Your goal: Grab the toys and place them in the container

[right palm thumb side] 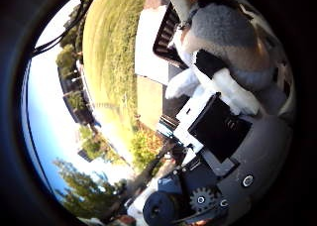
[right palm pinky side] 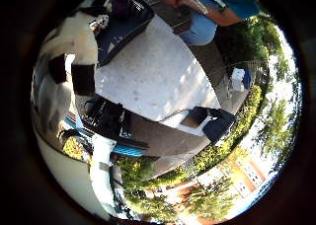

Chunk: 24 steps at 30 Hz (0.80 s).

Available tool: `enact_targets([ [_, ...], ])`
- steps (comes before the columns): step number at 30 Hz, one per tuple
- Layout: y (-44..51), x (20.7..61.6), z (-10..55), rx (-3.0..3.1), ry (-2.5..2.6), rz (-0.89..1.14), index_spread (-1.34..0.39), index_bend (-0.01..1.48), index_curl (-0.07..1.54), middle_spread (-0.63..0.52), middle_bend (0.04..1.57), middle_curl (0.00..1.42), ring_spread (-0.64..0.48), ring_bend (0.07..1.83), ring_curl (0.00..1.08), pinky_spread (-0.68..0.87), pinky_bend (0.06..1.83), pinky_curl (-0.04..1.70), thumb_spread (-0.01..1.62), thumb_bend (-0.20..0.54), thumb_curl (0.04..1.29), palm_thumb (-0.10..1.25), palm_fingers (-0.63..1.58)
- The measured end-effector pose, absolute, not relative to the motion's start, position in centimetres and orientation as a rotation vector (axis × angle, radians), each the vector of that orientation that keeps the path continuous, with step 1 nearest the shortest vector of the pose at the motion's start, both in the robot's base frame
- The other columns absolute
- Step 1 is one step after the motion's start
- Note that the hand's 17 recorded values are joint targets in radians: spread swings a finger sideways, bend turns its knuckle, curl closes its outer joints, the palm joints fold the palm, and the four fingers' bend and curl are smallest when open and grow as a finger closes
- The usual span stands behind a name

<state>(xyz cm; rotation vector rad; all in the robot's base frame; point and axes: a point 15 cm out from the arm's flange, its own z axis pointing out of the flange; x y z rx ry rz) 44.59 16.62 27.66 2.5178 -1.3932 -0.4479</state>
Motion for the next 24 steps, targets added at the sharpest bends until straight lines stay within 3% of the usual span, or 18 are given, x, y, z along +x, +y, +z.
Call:
enact_targets([
  [13, 28.2, 50.9, 14.4, 2.624, -1.515, -0.225, -1.08, 0.49, 1.39, -0.16, 1.44, 0.99, -0.10, 1.65, 0.77, 0.13, 1.66, 0.84, 1.12, -0.024, 0.80, 0.89, 0.69],
  [17, 29.1, 53.2, 11.7, 2.653, -1.587, -0.165, -1.06, 0.51, 1.41, -0.15, 1.38, 0.96, -0.07, 1.62, 0.75, 0.15, 1.58, 0.83, 1.13, -0.024, 0.75, 0.88, 0.65],
  [19, 29.0, 54.0, 10.1, 2.647, -1.617, -0.153, -1.04, 0.49, 1.38, -0.13, 1.30, 0.92, -0.01, 1.54, 0.70, 0.18, 1.51, 0.81, 1.14, -0.031, 0.73, 0.87, 0.62],
  [21, 28.8, 54.0, 9.6, 2.640, -1.621, -0.157, -1.01, 0.45, 1.34, -0.12, 1.17, 0.86, 0.04, 1.45, 0.67, 0.20, 1.44, 0.80, 1.14, -0.046, 0.70, 0.82, 0.45],
  [23, 28.6, 54.0, 9.0, 2.634, -1.616, -0.164, -0.94, 0.33, 1.26, -0.09, 0.88, 0.75, 0.10, 1.32, 0.63, 0.26, 1.37, 0.78, 1.13, -0.048, 0.66, 0.78, 0.00],
  [24, 28.3, 54.1, 8.6, 2.634, -1.615, -0.166, -0.91, 0.31, 1.22, -0.07, 0.79, 0.70, 0.13, 1.25, 0.60, 0.29, 1.32, 0.76, 1.13, -0.045, 0.65, 0.77, -0.06],
])
